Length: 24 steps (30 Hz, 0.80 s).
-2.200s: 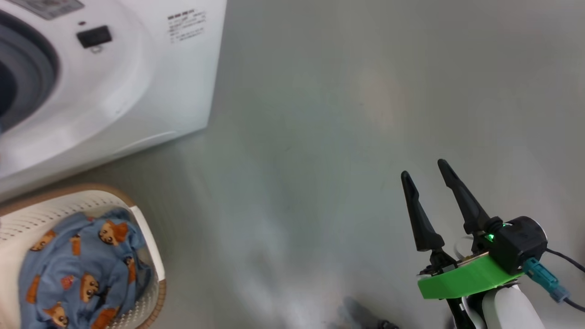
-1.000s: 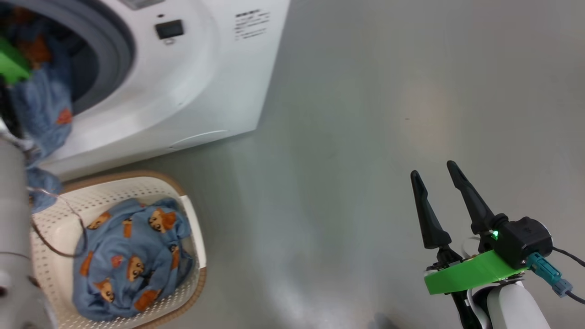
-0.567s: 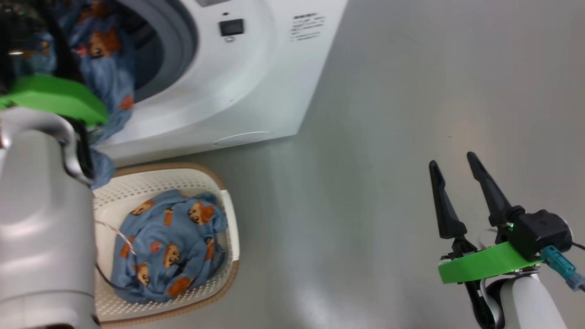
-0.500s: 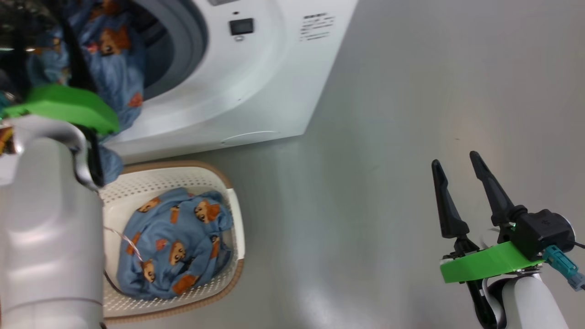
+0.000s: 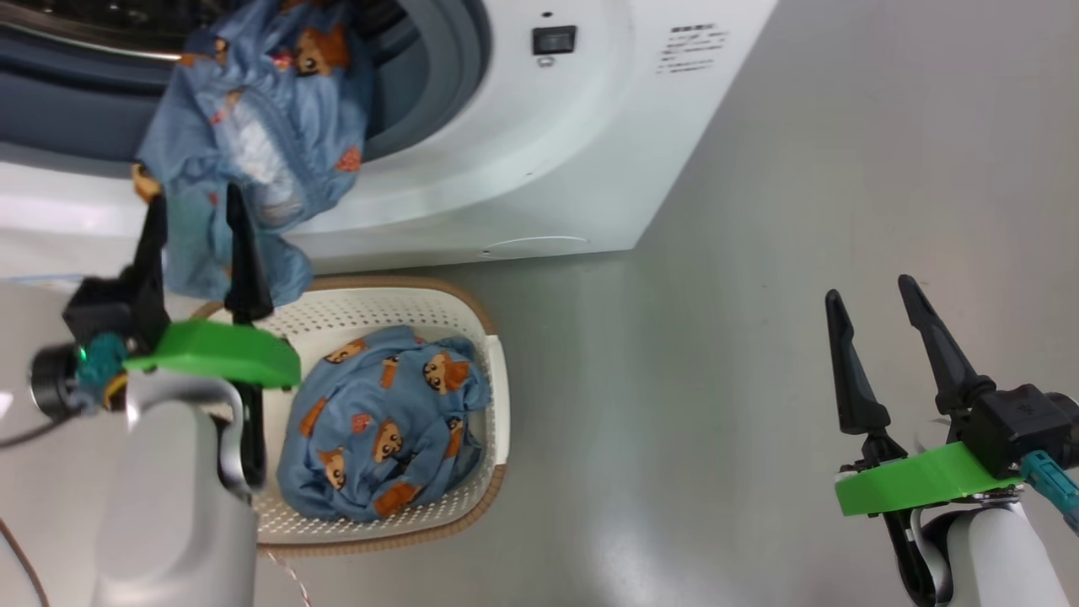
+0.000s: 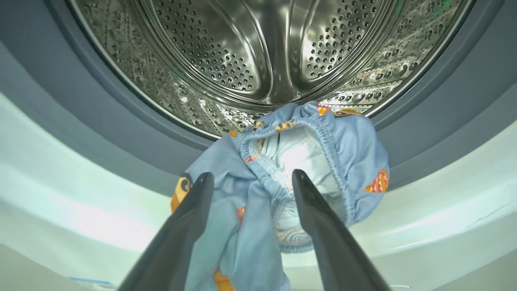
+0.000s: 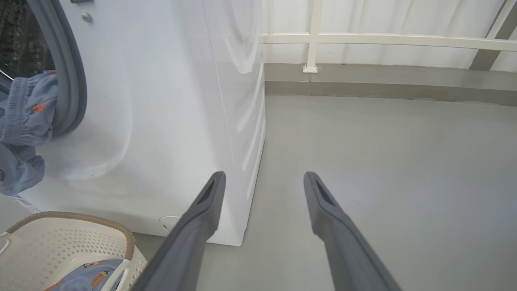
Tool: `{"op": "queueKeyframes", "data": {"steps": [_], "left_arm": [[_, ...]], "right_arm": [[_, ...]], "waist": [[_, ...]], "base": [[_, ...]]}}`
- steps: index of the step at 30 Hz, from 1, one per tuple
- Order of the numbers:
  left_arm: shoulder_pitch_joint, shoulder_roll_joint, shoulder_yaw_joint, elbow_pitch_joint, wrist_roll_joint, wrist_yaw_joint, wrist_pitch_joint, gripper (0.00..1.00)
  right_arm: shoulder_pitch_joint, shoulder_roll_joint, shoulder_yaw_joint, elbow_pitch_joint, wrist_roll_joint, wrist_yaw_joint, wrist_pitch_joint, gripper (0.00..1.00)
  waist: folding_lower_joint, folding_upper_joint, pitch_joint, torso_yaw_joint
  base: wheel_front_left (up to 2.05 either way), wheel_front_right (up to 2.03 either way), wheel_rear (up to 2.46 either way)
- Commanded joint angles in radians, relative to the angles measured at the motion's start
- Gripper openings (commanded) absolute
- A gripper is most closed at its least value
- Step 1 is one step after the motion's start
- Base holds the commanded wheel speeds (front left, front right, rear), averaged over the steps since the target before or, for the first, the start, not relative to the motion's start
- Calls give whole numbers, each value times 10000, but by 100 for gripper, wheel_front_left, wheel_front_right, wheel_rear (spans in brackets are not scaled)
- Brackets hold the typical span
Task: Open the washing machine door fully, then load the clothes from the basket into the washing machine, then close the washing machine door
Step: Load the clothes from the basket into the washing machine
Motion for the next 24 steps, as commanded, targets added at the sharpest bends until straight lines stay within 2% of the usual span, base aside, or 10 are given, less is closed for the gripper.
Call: {"op": "queueKeyframes", "data": {"steps": [1,7,24], "left_arm": [[617,247,58,-597,-288,123,-53,100],[1909,240,-601,-1595,-1098,572,-37,100],[4697,348,-1296,-4814,-1247,1203,953,100]], "right_arm": [[-67,-35,154,-196,-111,16,-48,100],[39,-35,137,-113,-168,16,-48,100],[430,-35,82,-63,-156,16,-48,100]], "waist": [[0,-1,-99,281],[0,-1,-308,489],[0,-1,-734,468]], "base": [[0,0,0],[0,0,0],[0,0,0]]}}
